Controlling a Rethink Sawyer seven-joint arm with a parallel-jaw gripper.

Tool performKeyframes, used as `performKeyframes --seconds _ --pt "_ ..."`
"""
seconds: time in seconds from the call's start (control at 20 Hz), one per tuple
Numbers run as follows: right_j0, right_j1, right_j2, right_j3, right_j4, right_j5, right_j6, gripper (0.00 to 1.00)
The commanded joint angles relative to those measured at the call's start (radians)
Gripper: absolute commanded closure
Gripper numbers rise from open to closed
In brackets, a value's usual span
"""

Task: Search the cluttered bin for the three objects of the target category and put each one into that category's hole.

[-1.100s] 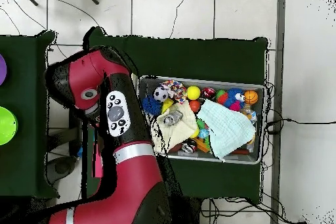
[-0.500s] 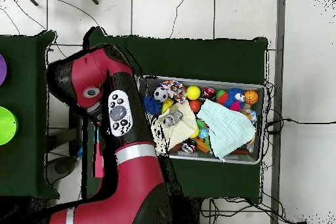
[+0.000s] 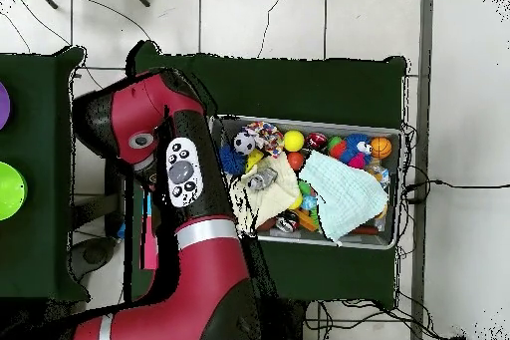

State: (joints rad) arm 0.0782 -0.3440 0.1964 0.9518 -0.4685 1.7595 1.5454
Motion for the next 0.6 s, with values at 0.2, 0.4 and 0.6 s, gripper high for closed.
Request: performKeyframes --seconds 0.2,0.4,0.6 --pt "0.012 0.006 -0.012 -0.034 0.055 0.144 0.18 0.0" --pt "0.024 0.005 -0.022 -0.058 0.065 0.212 0.182 0.0" --pt "0.026 0.013 -0.027 -0.068 0.072 0.216 0.183 0.0"
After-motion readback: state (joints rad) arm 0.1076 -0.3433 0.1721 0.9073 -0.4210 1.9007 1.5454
